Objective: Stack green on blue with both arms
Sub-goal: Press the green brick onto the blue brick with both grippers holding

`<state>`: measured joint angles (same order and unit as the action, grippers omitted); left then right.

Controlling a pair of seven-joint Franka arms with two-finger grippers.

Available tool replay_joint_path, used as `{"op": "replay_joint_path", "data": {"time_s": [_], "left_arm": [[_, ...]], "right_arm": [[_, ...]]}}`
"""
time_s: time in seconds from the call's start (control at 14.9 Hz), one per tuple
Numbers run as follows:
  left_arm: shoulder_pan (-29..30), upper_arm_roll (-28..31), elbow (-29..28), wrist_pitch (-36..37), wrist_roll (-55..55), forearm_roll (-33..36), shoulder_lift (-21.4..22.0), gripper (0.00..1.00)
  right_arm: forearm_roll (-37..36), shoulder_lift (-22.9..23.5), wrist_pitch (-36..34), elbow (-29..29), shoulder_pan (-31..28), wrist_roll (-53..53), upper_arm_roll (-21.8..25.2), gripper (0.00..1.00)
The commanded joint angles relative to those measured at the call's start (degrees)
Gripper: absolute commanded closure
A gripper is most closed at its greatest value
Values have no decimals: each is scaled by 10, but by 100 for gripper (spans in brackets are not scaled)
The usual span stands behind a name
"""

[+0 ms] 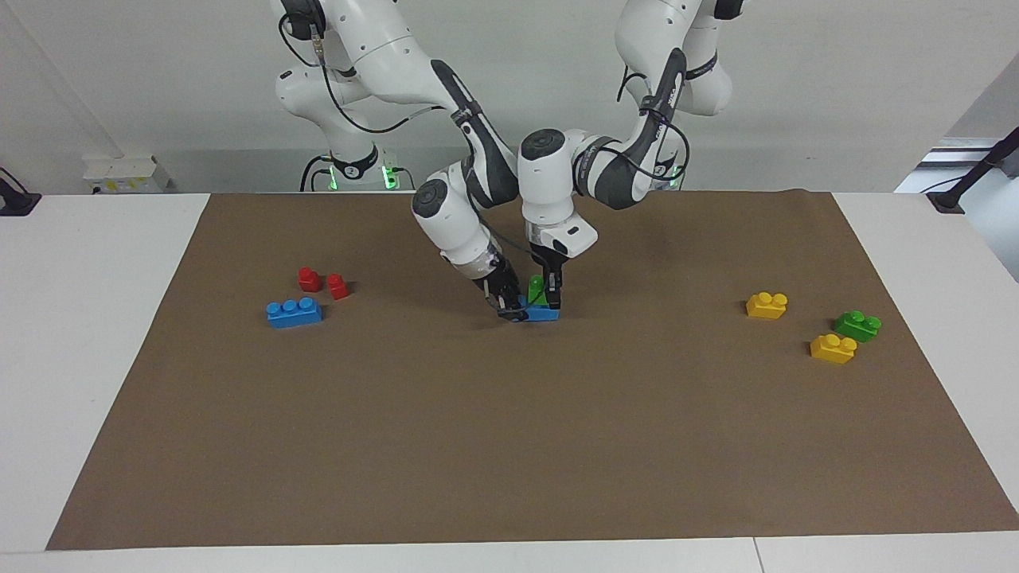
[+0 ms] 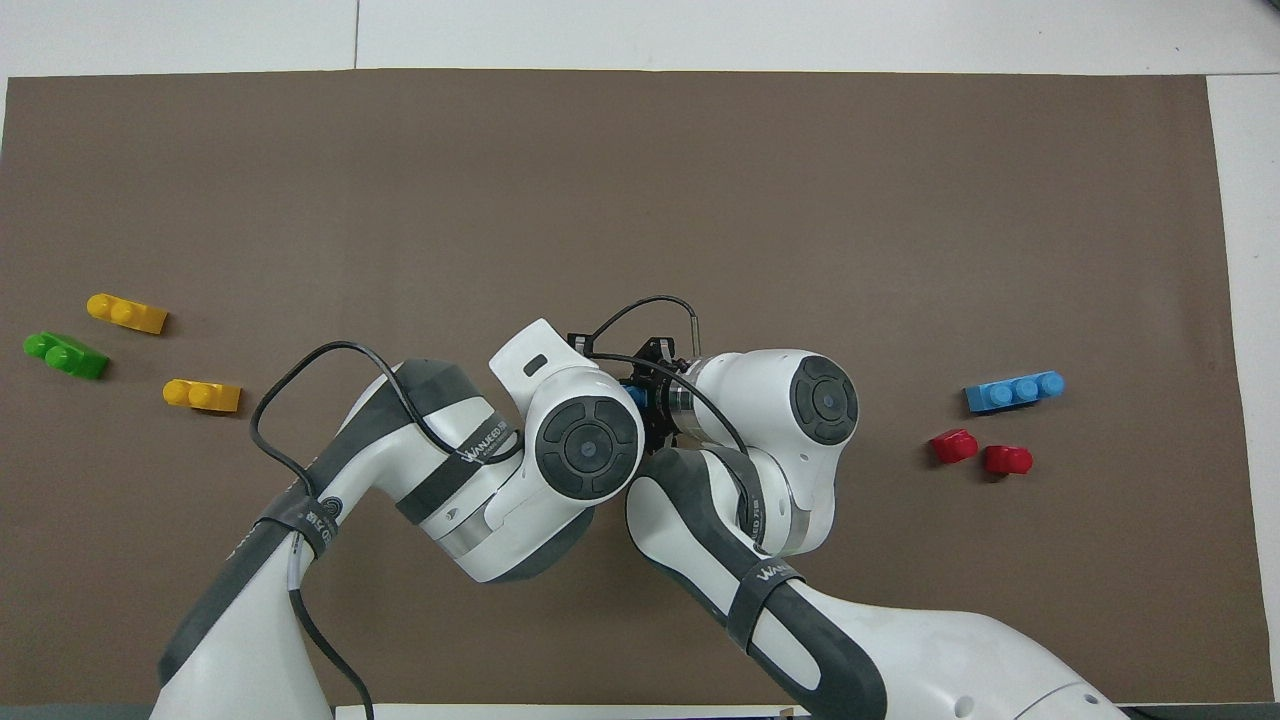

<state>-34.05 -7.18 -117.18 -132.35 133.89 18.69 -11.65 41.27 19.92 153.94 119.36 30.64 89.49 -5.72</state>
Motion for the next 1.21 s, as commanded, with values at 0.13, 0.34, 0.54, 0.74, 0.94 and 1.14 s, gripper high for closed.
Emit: {"op": "replay_joint_path", "data": {"time_s": [0.13,0.34,0.54,0.74,0.94,1.14], "left_arm": [[-8,2,-23,-6,23,14,-14,100],[-10,2,-37,-7,23,14,-11,100],[-8,2,-38,-23,27,14,-14,100],[-6,2,-35,-26,30,14,-15,100],[-14,2,-18,-5,41,14,-16,100],[-31,2,-7,10,50,14,-16,100]], "right_arm": [[11,7,20,28,0,-33,2,100],[11,7,19,28,0,-34,1,100],[11,7,19,28,0,-34,2,100],[11,7,18,28,0,-34,1,100],[11,7,18,28,0,-34,2,100],[11,7,18,28,0,-34,2,100]]}}
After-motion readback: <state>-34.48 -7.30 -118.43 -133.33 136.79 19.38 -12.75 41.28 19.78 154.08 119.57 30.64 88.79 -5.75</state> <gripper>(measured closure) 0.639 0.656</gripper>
